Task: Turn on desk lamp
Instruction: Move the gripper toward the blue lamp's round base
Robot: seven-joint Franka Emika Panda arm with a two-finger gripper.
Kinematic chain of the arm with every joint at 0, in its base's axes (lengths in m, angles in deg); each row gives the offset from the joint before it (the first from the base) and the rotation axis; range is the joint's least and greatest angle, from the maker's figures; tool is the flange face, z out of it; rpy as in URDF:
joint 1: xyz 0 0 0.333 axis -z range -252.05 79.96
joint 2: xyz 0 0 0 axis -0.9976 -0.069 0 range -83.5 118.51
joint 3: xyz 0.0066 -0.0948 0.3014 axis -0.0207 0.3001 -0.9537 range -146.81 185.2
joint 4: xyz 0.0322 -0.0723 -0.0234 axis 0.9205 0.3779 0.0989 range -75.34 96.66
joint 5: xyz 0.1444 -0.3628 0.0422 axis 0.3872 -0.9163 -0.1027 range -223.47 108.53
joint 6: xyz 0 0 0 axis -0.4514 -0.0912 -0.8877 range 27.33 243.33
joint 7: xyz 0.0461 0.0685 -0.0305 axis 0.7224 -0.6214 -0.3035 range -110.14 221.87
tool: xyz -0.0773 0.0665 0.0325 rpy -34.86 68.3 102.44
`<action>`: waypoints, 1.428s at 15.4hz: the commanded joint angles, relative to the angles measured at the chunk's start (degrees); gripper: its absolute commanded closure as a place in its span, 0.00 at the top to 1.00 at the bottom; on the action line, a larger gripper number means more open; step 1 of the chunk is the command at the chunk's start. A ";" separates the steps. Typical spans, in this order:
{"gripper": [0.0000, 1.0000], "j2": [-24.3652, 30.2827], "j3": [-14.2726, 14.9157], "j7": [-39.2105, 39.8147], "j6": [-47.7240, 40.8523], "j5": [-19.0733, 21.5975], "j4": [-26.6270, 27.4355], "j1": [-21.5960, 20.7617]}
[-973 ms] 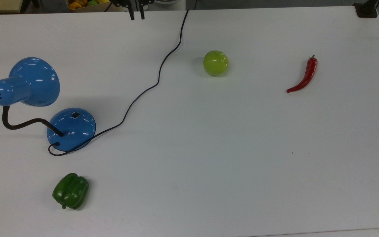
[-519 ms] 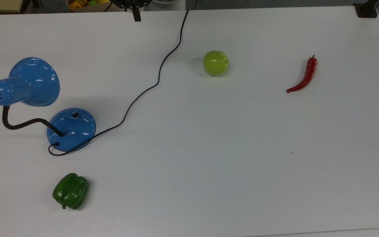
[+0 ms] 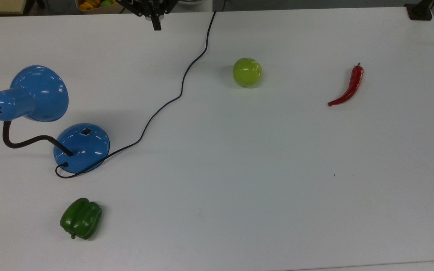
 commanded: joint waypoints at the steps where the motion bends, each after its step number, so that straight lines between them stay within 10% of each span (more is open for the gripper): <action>1: 0.00 -0.30 1.10 0.01 1.28 -0.26 3.03 0.56; 22: 0.00 -5.39 12.97 -5.70 32.55 -0.87 20.78 0.65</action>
